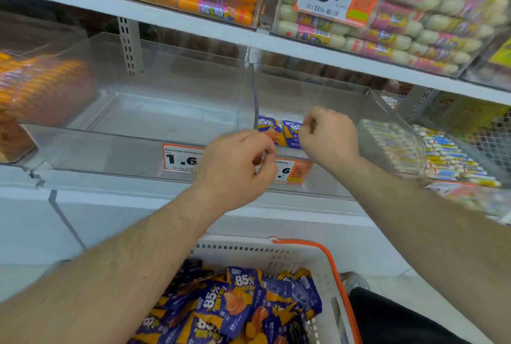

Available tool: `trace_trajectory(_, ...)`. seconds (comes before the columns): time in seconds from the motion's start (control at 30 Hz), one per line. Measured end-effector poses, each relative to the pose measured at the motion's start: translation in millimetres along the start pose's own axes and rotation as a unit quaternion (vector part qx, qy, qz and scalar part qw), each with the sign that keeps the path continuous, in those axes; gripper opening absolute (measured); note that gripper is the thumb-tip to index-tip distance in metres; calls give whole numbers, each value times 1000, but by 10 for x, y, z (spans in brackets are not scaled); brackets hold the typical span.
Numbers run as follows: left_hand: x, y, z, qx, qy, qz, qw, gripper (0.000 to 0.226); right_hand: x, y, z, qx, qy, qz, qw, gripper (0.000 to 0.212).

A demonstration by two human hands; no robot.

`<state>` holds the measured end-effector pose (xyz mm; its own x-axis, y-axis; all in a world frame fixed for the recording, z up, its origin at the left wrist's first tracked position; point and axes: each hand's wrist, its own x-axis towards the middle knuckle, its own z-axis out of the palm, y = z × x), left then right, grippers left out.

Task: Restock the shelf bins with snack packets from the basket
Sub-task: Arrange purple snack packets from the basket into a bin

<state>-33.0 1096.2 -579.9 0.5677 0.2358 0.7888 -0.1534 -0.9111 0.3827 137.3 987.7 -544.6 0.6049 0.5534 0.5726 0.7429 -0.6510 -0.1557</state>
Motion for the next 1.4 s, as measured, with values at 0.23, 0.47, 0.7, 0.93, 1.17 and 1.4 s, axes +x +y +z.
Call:
trace_trajectory(0.23, -643, 12, 3, 46, -537, -139, 831, 22, -1353, -333, 399, 73, -72, -153, 983, 16)
trace_trajectory(0.47, -791, 17, 4, 40, -582, -200, 787, 27, -2134, -134, 1197, 39, -541, 49, 839, 18)
trace_trajectory(0.7, -825, -18, 26, 50, -604, -180, 775, 27, -2623, 78, 1661, 45, -624, 95, 774, 65)
trace_trajectory(0.93, -905, -83, 95, 58, -671, -170, 719, 26, -2469, 74, 1501, 4, -592, 42, 804, 31)
trace_trajectory(1.17, -866, -312, 32, 77, -656, -213, 719, 35, -1667, 16, 882, 65, -514, 34, 854, 13)
trace_trajectory(1.4, -726, -436, -197, -94, -613, -326, 714, 73, -1375, -96, 151, 387, -443, 278, 759, 27)
